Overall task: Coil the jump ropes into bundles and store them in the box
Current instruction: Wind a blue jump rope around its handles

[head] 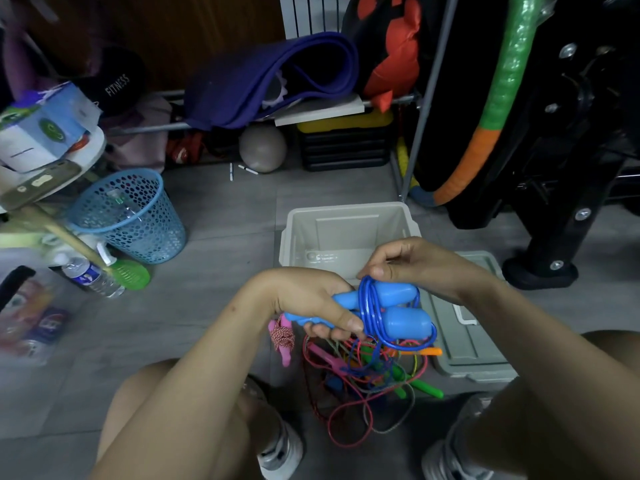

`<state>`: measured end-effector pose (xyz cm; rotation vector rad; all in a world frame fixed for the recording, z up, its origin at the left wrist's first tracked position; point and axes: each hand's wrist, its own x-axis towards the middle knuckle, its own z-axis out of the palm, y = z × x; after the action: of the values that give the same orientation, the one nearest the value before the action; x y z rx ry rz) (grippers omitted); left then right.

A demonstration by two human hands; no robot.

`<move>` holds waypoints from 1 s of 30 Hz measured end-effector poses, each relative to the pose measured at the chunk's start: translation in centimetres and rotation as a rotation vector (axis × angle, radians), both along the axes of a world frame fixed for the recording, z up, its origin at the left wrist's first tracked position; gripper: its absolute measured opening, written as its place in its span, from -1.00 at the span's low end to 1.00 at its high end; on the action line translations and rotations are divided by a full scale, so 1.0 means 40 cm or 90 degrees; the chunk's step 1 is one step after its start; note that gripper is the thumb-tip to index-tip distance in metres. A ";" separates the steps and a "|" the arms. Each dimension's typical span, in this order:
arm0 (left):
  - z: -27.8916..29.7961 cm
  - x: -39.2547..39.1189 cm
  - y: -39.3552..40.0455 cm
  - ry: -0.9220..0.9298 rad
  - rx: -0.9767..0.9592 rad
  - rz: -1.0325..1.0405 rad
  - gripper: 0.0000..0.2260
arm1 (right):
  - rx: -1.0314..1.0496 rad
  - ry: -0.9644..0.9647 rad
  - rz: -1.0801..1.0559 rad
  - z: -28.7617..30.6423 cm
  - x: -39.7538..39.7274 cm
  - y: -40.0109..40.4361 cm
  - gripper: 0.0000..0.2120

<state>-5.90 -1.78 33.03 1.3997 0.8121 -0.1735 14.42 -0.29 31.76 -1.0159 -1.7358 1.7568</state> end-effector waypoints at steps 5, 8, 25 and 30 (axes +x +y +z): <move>0.011 -0.013 -0.004 -0.048 0.026 0.058 -0.90 | 0.015 -0.046 0.071 0.013 0.023 -0.032 -0.60; 0.010 -0.013 -0.009 -0.069 0.035 0.049 -0.83 | -0.017 -0.029 0.089 0.012 0.035 -0.037 -0.35; 0.021 -0.022 -0.014 -0.147 -0.019 0.058 -0.87 | -0.067 0.082 0.041 -0.002 0.023 -0.051 -0.10; 0.018 -0.033 -0.010 -0.167 -0.015 0.079 -0.88 | -0.172 0.094 0.041 -0.020 0.013 -0.054 0.11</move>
<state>-7.23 -2.19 33.75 1.3135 0.6728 0.0949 14.95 -2.46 30.98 -0.9177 -1.4847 2.0941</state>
